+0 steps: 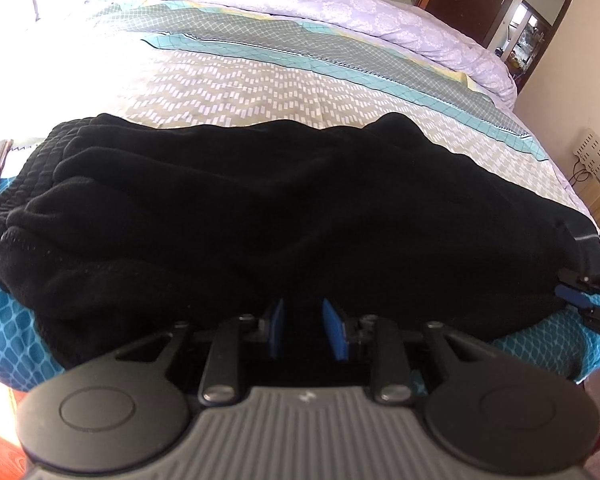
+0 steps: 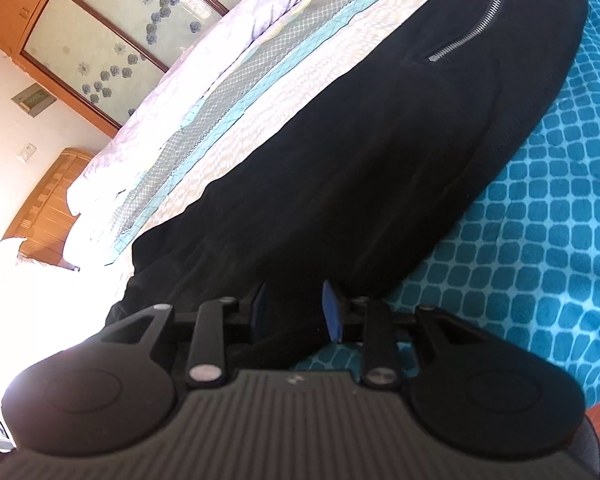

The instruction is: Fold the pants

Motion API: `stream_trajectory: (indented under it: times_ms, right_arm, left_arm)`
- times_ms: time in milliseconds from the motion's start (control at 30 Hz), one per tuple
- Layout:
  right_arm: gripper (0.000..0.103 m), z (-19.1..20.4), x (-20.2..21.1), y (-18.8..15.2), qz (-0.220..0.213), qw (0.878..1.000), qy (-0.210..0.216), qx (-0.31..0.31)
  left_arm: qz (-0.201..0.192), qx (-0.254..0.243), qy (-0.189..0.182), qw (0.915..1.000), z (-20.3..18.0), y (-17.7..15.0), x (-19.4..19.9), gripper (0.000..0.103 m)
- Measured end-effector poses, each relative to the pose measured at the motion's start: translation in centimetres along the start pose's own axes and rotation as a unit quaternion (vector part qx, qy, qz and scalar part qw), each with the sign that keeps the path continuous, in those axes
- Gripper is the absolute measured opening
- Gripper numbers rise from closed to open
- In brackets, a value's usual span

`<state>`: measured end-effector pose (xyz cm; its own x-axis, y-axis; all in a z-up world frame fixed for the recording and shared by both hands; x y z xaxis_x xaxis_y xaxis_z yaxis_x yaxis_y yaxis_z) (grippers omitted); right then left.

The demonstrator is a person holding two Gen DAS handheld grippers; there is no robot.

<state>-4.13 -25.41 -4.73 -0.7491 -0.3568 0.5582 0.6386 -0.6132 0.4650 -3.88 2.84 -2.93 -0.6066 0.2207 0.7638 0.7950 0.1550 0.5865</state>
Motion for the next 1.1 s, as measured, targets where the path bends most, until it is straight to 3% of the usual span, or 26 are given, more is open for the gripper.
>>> stream_trajectory:
  times_ms: [167,400,533,633,767,867,967,1100]
  right_arm:
    - [0.037,-0.3,2.3,1.5,-0.043,0.999,0.005,0.003]
    - [0.039,-3.6,7.0,4.0,-0.101,0.994,-0.039,-0.013]
    - [0.041,-6.4,9.4,5.0,-0.128,0.989,-0.066,-0.037]
    - [0.051,-8.2,11.0,5.8,-0.154,0.983,-0.087,-0.05]
    - [0.052,-10.4,11.9,7.0,-0.179,0.977,-0.093,-0.074]
    - [0.055,-11.8,11.7,8.3,-0.188,0.974,-0.1,-0.076]
    - [0.062,-13.3,11.4,10.1,-0.197,0.973,-0.1,-0.072]
    - [0.063,-16.3,10.4,12.0,-0.203,0.97,-0.088,-0.1]
  left_arm:
    - [0.0,-0.004,0.002,1.0,0.0,0.0,0.0,0.024]
    - [0.003,-0.01,0.0,0.9999,-0.1,0.3,0.2,0.027]
    - [-0.017,-0.008,-0.025,0.9995,-0.9,1.2,1.3,0.032]
    - [-0.026,-0.015,-0.046,0.9985,-2.0,2.0,1.7,0.033]
    - [-0.004,-0.023,-0.052,0.9984,-3.3,2.3,0.5,0.033]
    - [0.046,-0.013,-0.028,0.9985,-3.2,1.7,-1.6,0.033]
    - [0.049,-0.002,-0.028,0.9984,-3.0,1.7,-1.9,0.033]
    - [0.055,0.001,-0.021,0.9983,-2.9,1.8,-2.0,0.033]
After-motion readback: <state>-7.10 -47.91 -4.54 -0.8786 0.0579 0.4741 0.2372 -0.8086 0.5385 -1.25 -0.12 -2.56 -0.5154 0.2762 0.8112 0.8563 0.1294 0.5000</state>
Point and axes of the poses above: each gripper's, at about its wrist camera, not at the fingertips, and x roughly against the way its jaws point, z to its left, y to its top, the point moved 5 cm from there along -x, roughly the way its jaws point, and after that the axes turned 1 degree about y, right-handed, at the moved point
